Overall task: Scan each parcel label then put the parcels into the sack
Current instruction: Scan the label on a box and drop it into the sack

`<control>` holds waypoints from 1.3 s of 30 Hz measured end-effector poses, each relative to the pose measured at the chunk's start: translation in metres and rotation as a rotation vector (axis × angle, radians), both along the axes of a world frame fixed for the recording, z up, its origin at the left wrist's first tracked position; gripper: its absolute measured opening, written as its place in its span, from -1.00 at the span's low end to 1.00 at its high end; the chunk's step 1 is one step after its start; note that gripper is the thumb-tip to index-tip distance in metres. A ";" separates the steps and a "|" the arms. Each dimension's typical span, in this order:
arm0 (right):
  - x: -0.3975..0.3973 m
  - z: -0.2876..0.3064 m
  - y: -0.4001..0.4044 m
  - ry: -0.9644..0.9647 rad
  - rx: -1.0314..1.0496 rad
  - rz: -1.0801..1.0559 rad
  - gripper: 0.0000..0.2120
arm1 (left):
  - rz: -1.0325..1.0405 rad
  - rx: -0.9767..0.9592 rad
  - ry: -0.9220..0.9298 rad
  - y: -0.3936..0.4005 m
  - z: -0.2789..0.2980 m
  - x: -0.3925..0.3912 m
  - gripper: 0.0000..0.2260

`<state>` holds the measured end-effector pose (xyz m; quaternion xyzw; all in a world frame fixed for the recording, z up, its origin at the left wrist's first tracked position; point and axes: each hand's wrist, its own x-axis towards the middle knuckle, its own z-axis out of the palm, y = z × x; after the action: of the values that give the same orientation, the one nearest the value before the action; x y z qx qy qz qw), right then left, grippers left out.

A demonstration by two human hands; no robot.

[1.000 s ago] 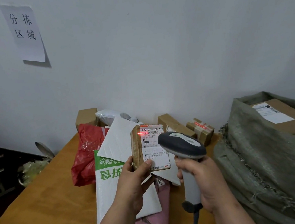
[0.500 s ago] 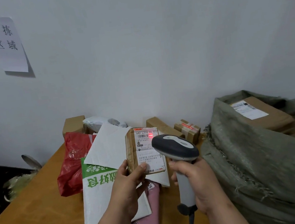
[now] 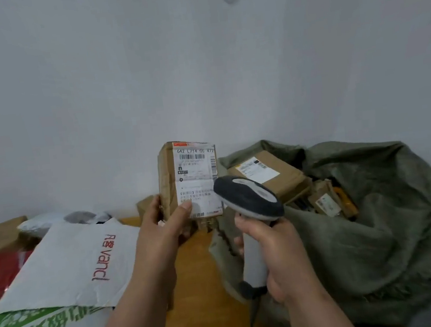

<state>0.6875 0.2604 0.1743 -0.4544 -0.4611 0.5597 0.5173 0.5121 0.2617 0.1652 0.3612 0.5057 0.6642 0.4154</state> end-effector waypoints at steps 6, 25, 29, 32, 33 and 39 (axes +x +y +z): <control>0.103 0.021 0.041 0.164 0.001 -0.205 -0.75 | -0.038 0.105 0.378 0.067 0.048 0.113 -0.18; 0.149 0.013 0.076 0.126 0.015 -0.056 -0.74 | 0.141 -0.082 1.003 0.098 0.039 0.148 -0.75; 0.098 0.014 0.066 0.038 0.027 0.128 -0.79 | 0.287 -0.073 0.671 0.066 0.031 0.093 -0.84; 0.047 0.005 0.053 -0.041 0.025 0.219 -0.82 | 0.383 -0.128 0.463 0.037 0.009 0.040 -0.89; 0.029 0.000 0.048 -0.066 0.017 0.240 -0.83 | 0.404 -0.162 0.409 0.028 -0.001 0.022 -0.89; -0.075 -0.037 0.022 -0.145 -0.119 0.246 -0.88 | 0.419 -0.367 0.196 -0.029 -0.064 -0.081 -0.90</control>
<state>0.6120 0.2828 0.1376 -0.4635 -0.5156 0.6108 0.3824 0.4314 0.2329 0.1008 0.2303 0.7186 0.5950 0.2766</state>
